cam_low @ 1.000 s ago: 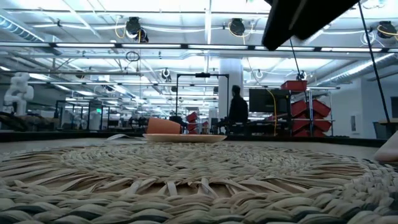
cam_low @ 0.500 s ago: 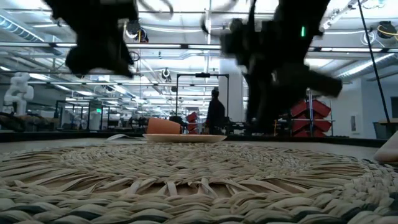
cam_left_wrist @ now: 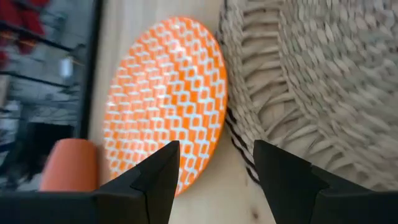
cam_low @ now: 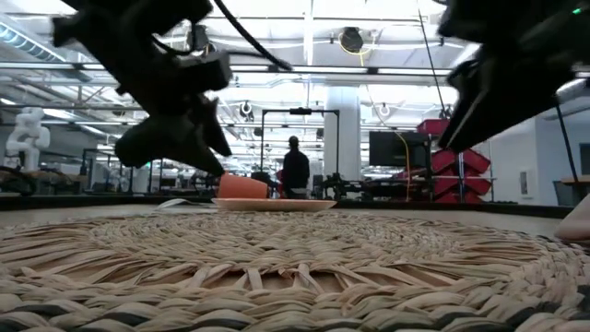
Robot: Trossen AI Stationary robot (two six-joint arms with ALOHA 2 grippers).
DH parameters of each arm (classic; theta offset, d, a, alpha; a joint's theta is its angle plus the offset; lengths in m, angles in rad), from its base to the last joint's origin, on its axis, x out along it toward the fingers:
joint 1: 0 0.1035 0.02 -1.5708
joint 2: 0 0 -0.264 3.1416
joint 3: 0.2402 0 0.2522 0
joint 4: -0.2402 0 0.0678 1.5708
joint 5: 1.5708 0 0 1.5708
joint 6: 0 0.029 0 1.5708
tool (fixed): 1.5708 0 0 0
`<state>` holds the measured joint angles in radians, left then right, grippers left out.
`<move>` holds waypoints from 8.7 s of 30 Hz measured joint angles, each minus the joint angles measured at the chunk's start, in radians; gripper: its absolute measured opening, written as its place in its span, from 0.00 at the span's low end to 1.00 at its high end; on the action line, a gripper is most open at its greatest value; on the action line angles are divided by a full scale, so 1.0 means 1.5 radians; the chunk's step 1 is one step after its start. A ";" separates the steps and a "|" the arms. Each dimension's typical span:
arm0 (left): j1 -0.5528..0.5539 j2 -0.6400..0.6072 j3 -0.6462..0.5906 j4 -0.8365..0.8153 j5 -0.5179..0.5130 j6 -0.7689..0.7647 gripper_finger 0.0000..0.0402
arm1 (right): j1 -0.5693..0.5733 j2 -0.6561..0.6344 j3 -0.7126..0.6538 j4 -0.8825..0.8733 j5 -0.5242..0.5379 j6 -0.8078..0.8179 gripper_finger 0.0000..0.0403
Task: Set table place
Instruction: Put the patterned orange plate on the mat, then move the fork to the top middle of the table
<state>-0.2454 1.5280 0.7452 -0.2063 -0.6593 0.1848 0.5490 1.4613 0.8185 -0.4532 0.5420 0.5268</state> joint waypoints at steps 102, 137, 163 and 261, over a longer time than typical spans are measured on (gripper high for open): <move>-0.105 0.082 0.201 -0.130 -0.251 0.207 0.00 | 0.092 -0.054 -0.073 0.110 0.132 0.079 0.32; -0.341 0.217 0.309 -0.251 -0.044 0.014 0.00 | 0.066 -0.054 -0.073 0.135 0.144 0.070 0.32; -0.294 0.252 0.351 -0.247 -0.043 0.073 0.00 | 0.066 -0.054 -0.073 0.135 0.144 0.071 0.32; -0.528 0.210 0.225 -0.547 0.498 -0.393 0.38 | 0.066 -0.055 -0.073 0.175 0.144 0.032 0.32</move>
<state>-1.0367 1.8428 1.0827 -1.0262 0.0875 -0.4044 0.6476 1.3792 0.7090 -0.1902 0.7578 0.5742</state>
